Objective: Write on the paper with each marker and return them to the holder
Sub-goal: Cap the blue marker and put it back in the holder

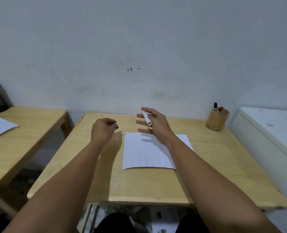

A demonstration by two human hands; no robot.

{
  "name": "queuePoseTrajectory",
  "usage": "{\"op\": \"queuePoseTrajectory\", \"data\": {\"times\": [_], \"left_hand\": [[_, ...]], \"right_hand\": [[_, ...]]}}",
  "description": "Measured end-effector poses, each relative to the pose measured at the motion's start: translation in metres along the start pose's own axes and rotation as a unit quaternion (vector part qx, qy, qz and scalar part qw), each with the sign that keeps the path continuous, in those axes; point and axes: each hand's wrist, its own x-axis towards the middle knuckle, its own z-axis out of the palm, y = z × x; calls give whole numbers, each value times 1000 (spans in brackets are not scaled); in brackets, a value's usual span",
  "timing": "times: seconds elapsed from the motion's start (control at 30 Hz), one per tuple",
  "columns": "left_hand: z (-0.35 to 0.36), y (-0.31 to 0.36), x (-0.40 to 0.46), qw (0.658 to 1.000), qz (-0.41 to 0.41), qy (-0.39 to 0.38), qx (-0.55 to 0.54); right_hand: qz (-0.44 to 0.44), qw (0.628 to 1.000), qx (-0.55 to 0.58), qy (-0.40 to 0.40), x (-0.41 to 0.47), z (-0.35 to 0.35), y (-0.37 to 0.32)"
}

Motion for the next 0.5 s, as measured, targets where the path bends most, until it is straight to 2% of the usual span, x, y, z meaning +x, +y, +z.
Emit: {"op": "queuePoseTrajectory", "data": {"times": [0.1,0.17,0.3,0.5], "left_hand": [[2,40,-13,992,-14,-36,-123],[4,62,-22,986,-11,-47,-161],[13,92,-40,985,-3,-52,-167],[33,115,-64,987,20,-78,-138]], "right_hand": [[17,999,45,14,-17,-9,-6],[-26,999,-39,6,-27,-15,-4],[-82,974,-210,17,-42,-27,-1],[-105,966,-232,35,-57,-48,-8]]}}
